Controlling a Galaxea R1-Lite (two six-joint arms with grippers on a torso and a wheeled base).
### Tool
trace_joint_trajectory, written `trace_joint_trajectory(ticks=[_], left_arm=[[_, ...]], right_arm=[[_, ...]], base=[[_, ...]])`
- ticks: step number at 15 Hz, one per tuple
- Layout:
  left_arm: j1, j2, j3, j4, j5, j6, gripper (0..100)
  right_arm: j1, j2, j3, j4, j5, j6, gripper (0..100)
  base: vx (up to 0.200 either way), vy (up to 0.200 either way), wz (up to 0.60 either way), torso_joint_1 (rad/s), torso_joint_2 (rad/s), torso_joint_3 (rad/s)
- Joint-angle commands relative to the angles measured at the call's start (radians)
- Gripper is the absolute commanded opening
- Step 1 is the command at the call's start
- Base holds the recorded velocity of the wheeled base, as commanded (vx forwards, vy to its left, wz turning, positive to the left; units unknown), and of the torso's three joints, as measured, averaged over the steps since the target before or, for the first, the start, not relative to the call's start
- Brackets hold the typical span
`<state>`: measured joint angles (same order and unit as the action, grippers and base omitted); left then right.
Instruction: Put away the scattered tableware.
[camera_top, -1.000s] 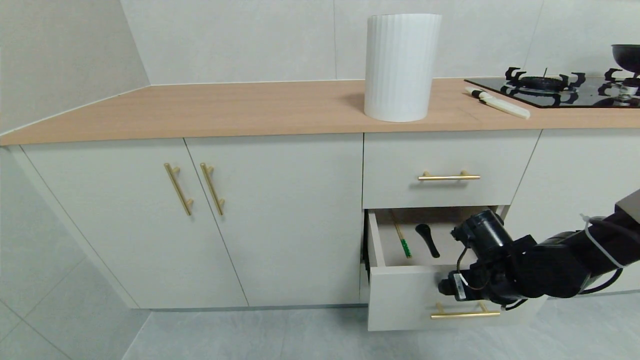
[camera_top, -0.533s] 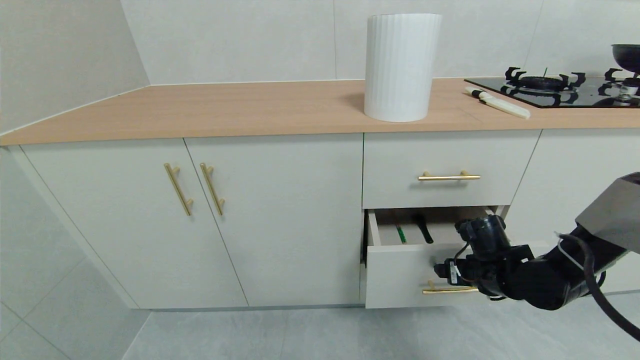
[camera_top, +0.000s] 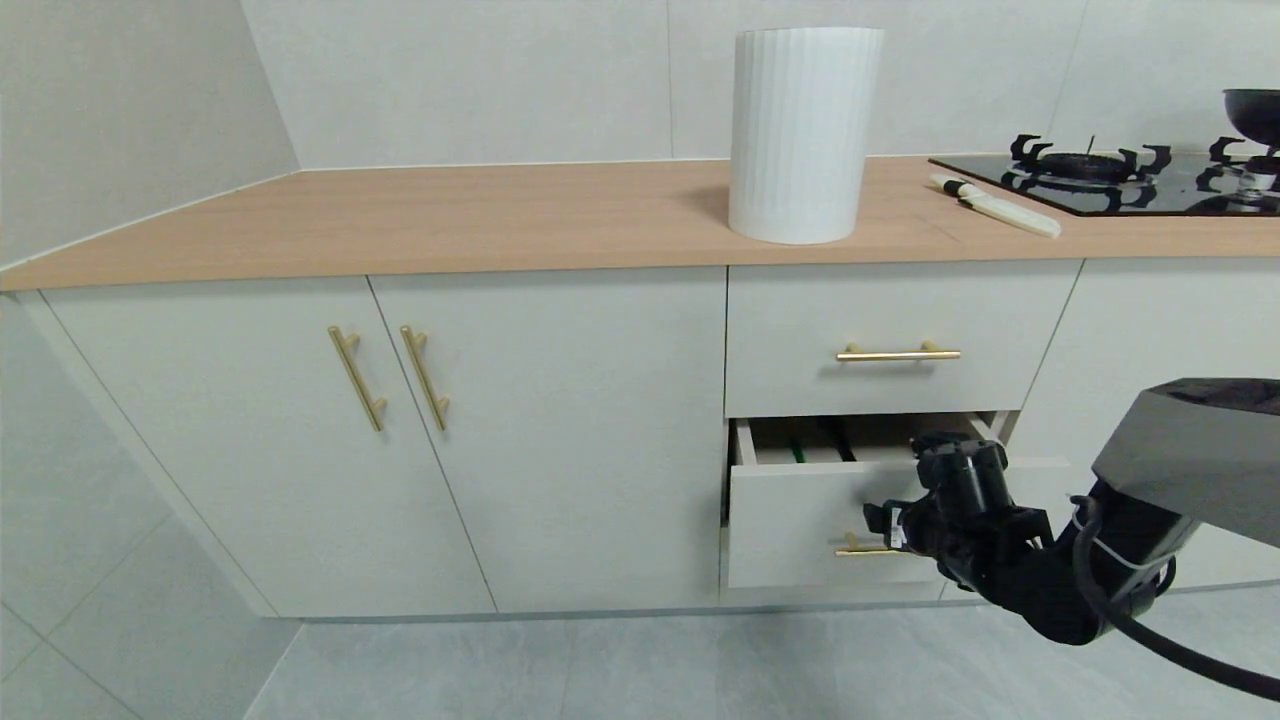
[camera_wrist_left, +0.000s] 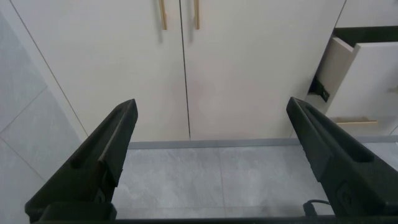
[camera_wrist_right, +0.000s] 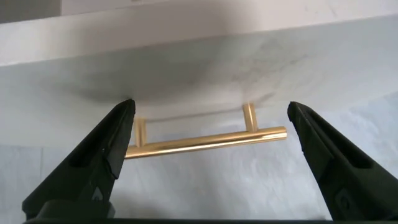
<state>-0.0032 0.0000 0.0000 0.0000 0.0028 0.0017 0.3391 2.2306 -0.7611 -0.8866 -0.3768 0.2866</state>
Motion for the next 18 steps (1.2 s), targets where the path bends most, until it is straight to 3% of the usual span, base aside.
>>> trace_joint_trajectory(ticks=[1, 7, 18], left_arm=[[0.000, 0.000, 0.000, 0.000, 0.000, 0.000, 100], [0.000, 0.000, 0.000, 0.000, 0.000, 0.000, 100], [0.000, 0.000, 0.000, 0.000, 0.000, 0.000, 100]], right_arm=[[-0.002, 0.037, -0.001, -0.029, -0.004, -0.001, 100], [-0.012, 0.133, -0.041, -0.198, -0.040, -0.001, 100], [-0.065, 0.211, -0.215, -0.279, -0.137, 0.000, 100]], base=[[0.000, 0.000, 0.00, 0.000, 0.00, 0.000], [0.000, 0.000, 0.00, 0.000, 0.00, 0.000], [0.000, 0.000, 0.00, 0.000, 0.00, 0.000]])
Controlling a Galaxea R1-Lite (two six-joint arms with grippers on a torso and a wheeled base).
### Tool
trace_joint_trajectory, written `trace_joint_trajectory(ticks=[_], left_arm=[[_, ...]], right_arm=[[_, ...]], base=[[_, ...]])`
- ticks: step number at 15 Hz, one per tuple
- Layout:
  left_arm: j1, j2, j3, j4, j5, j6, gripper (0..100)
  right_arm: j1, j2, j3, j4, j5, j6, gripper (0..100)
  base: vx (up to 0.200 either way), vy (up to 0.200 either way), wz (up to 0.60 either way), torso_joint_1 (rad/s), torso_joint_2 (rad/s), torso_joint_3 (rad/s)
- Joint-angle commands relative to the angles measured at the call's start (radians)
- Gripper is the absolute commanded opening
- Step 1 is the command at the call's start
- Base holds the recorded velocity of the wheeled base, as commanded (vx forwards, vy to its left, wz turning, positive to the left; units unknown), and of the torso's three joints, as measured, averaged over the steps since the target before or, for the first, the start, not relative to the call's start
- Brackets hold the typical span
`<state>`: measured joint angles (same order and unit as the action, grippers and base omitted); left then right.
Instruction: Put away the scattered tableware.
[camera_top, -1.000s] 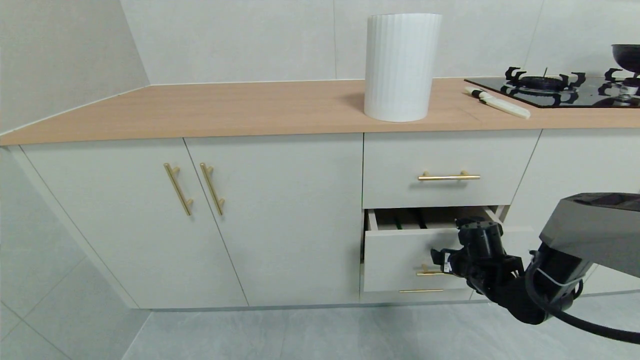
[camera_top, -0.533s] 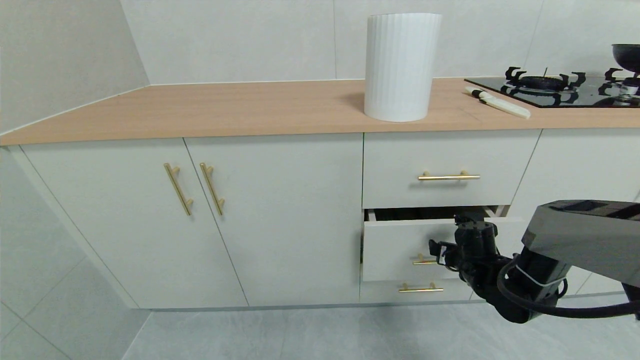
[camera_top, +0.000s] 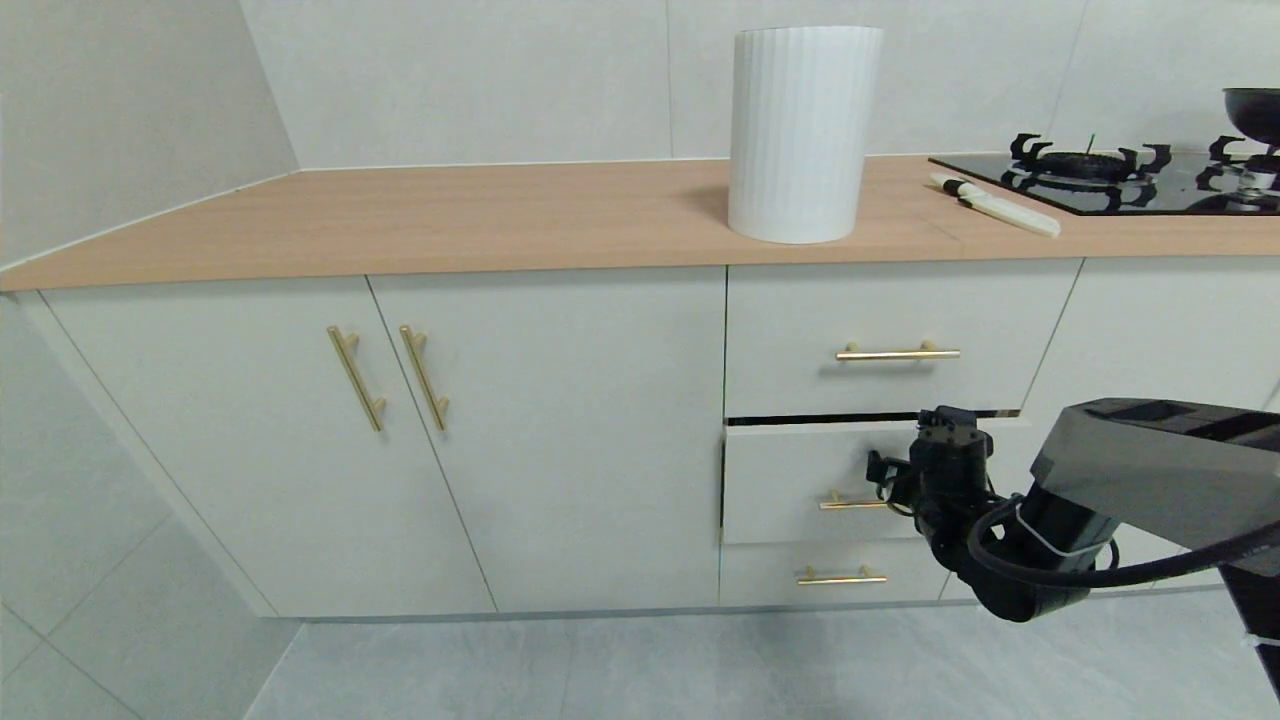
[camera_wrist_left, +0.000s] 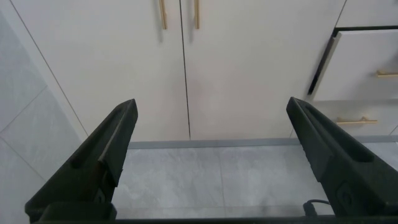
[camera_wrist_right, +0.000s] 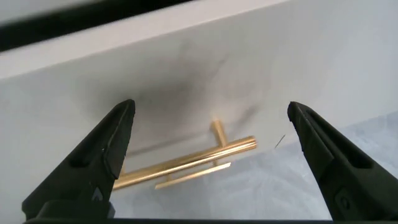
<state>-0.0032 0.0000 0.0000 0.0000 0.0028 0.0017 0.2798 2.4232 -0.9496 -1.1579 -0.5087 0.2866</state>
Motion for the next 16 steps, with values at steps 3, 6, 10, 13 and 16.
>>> trace_joint_trajectory(ticks=[3, 6, 10, 13, 16], left_arm=[[0.000, 0.000, 0.000, 0.000, 0.000, 0.000, 100], [0.000, 0.000, 0.000, 0.000, 0.000, 0.000, 100], [0.000, 0.000, 0.000, 0.000, 0.000, 0.000, 100], [0.000, 0.000, 0.000, 0.000, 0.000, 0.000, 100], [0.000, 0.000, 0.000, 0.000, 0.000, 0.000, 100]], right_arm=[[-0.024, 0.027, -0.060, -0.025, -0.025, 0.000, 100], [-0.042, 0.033, -0.094, -0.025, -0.059, 0.000, 100], [-0.045, 0.030, -0.098, -0.037, -0.060, -0.001, 100], [-0.045, 0.025, -0.097, -0.039, -0.060, -0.001, 100], [-0.047, 0.033, -0.106, -0.037, -0.060, -0.001, 100]], base=[[0.000, 0.000, 0.00, 0.000, 0.00, 0.000], [0.000, 0.000, 0.00, 0.000, 0.00, 0.000], [0.000, 0.000, 0.00, 0.000, 0.00, 0.000], [0.000, 0.000, 0.00, 0.000, 0.00, 0.000], [0.000, 0.000, 0.00, 0.000, 0.00, 0.000]])
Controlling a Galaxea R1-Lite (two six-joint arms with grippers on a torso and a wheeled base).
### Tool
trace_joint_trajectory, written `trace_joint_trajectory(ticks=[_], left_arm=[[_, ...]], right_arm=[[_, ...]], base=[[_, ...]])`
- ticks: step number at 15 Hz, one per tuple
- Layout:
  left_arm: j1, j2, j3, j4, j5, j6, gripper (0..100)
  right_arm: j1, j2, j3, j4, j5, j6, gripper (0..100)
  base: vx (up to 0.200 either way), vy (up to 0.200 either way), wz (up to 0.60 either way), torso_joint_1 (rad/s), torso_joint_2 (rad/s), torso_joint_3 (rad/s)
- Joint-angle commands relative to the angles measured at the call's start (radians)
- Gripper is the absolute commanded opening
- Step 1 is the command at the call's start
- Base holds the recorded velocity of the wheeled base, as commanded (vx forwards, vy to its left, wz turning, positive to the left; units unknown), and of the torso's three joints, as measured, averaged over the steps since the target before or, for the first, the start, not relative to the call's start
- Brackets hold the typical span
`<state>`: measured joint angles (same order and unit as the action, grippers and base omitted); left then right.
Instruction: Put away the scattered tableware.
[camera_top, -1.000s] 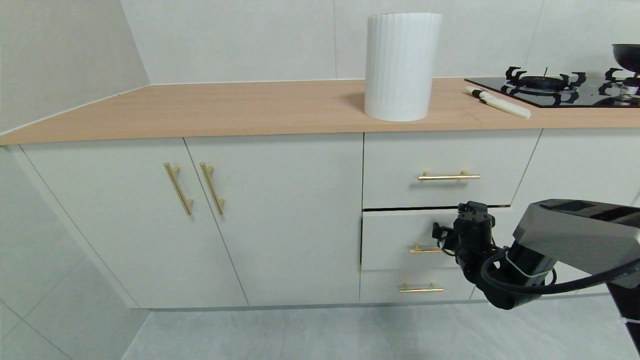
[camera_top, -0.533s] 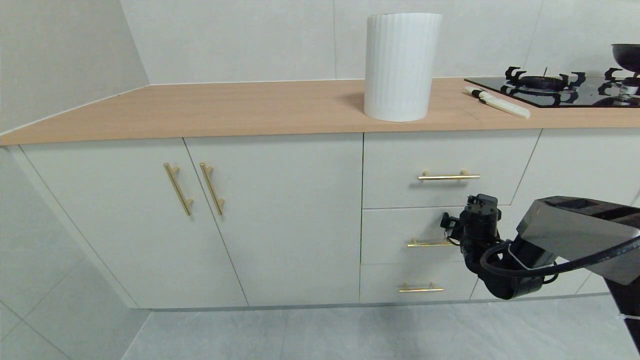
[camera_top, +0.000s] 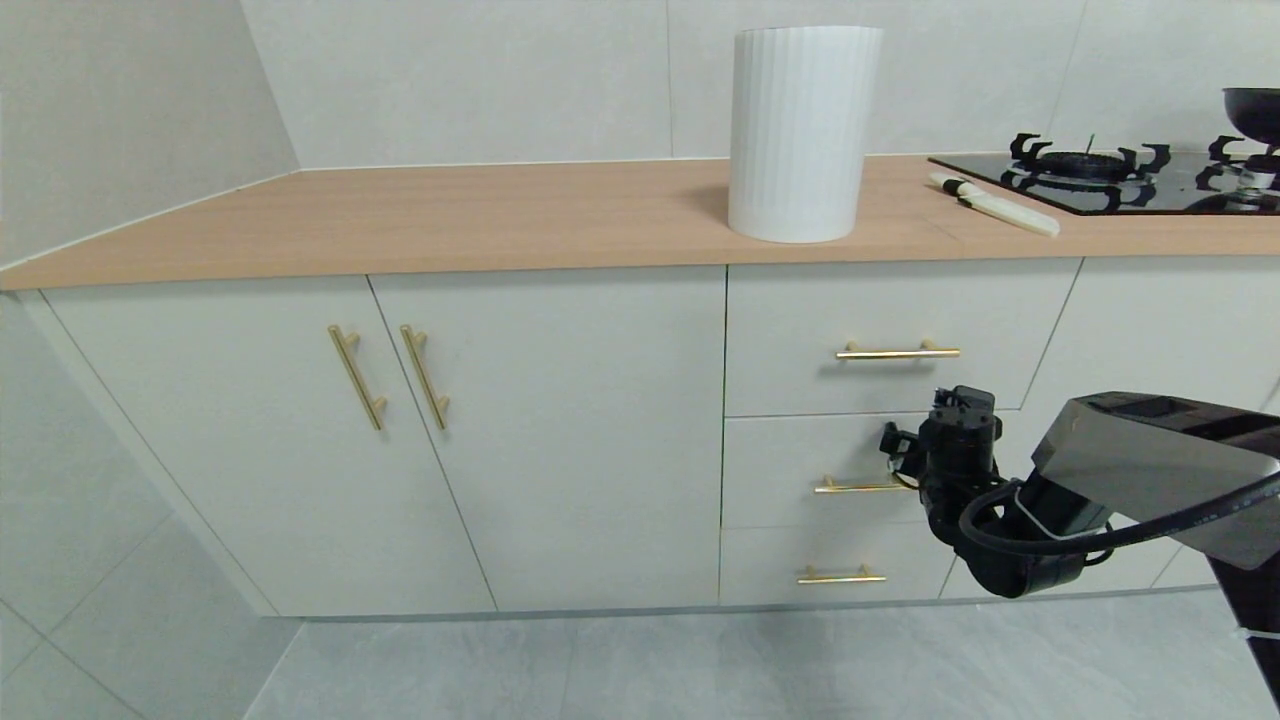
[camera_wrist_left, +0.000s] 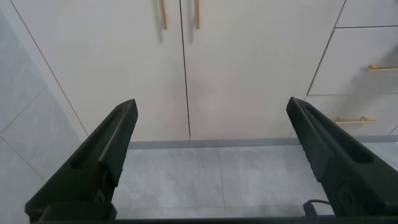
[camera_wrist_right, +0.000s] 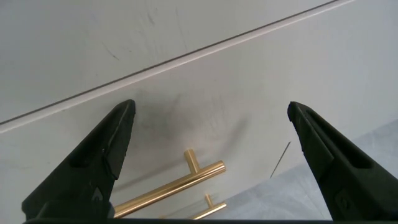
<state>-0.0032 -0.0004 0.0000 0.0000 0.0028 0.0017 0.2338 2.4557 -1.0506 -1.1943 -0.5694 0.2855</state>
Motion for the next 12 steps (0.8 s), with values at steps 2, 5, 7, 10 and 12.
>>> trace_joint_trajectory(ticks=[2, 5, 7, 10, 12], left_arm=[[0.000, 0.000, 0.000, 0.000, 0.000, 0.000, 100], [0.000, 0.000, 0.000, 0.000, 0.000, 0.000, 100], [0.000, 0.000, 0.000, 0.000, 0.000, 0.000, 100], [0.000, 0.000, 0.000, 0.000, 0.000, 0.000, 100], [0.000, 0.000, 0.000, 0.000, 0.000, 0.000, 100]], right_arm=[[-0.008, 0.006, -0.017, -0.001, 0.000, 0.000, 100], [-0.008, -0.003, -0.009, -0.001, 0.000, -0.002, 100], [-0.008, -0.015, 0.014, -0.001, 0.000, -0.005, 100], [-0.001, -0.182, 0.187, 0.007, 0.013, -0.054, 100], [0.002, -0.354, 0.334, 0.012, 0.019, -0.060, 100]], base=[[0.000, 0.000, 0.00, 0.000, 0.00, 0.000], [0.000, 0.000, 0.00, 0.000, 0.00, 0.000], [0.000, 0.000, 0.00, 0.000, 0.00, 0.000], [0.000, 0.000, 0.00, 0.000, 0.00, 0.000], [0.000, 0.000, 0.00, 0.000, 0.00, 0.000]])
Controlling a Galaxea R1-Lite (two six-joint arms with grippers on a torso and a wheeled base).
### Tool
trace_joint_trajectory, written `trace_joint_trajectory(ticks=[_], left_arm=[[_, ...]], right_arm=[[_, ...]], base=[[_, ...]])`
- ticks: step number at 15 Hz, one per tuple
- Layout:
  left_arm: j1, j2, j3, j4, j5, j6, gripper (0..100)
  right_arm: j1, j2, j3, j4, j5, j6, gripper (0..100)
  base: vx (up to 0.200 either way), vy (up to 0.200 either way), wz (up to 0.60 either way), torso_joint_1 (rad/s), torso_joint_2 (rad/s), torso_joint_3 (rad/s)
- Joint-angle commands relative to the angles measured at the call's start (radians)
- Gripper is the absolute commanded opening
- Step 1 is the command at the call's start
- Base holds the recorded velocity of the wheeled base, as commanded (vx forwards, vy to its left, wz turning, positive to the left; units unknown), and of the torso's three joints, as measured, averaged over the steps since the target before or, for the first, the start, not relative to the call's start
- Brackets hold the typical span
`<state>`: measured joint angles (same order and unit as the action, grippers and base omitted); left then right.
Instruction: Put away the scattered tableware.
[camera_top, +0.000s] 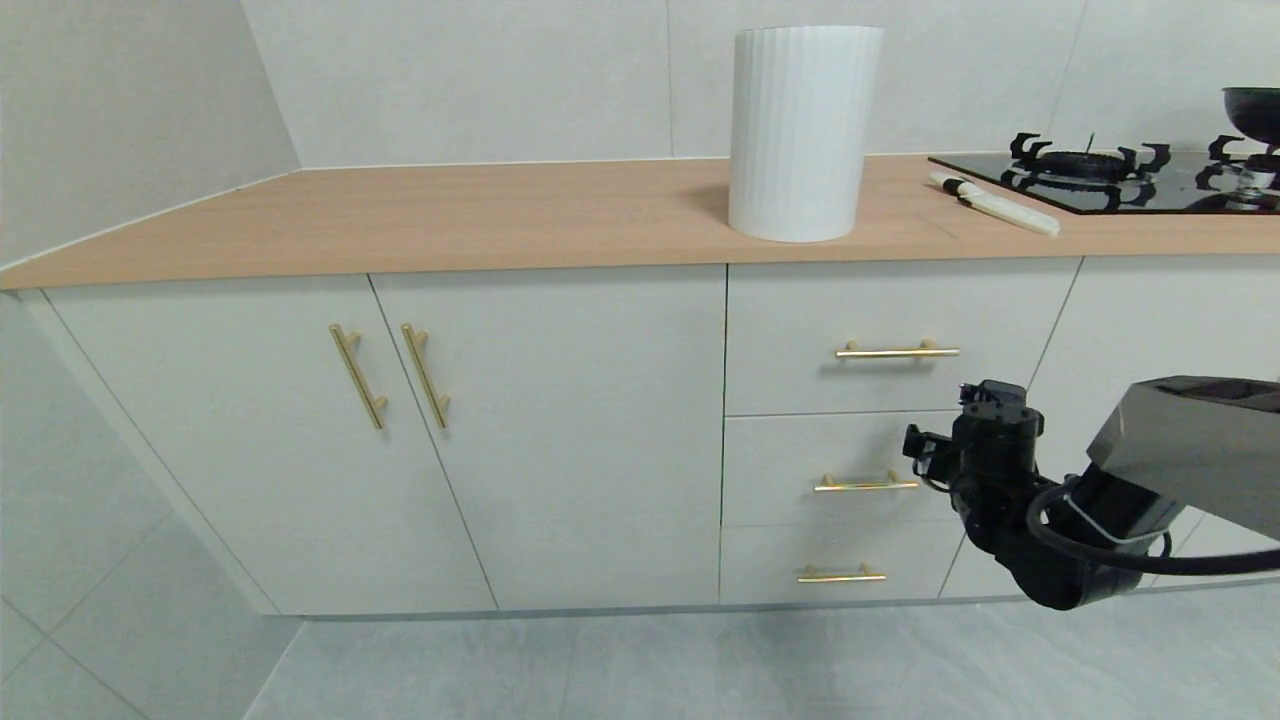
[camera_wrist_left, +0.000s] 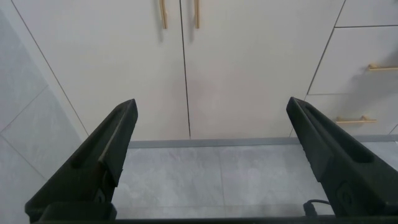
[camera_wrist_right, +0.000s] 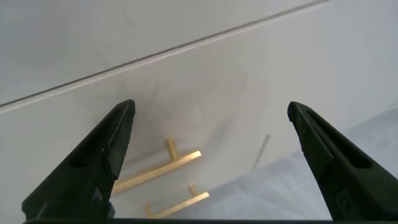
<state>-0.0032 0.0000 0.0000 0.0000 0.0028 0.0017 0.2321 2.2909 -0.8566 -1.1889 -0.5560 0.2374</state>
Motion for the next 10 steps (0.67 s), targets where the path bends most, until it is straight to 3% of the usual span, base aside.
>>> trace_joint_trajectory(ticks=[1, 5, 10], left_arm=[[0.000, 0.000, 0.000, 0.000, 0.000, 0.000, 100], [0.000, 0.000, 0.000, 0.000, 0.000, 0.000, 100], [0.000, 0.000, 0.000, 0.000, 0.000, 0.000, 100]], right_arm=[[0.004, -0.232, 0.185, 0.003, 0.005, -0.012, 100], [0.004, -0.669, 0.556, -0.001, -0.035, -0.038, 100], [-0.024, -1.182, 0.829, 0.009, -0.039, -0.242, 100]], base=[[0.000, 0.000, 0.00, 0.000, 0.00, 0.000], [0.000, 0.000, 0.00, 0.000, 0.00, 0.000], [0.000, 0.000, 0.00, 0.000, 0.00, 0.000]])
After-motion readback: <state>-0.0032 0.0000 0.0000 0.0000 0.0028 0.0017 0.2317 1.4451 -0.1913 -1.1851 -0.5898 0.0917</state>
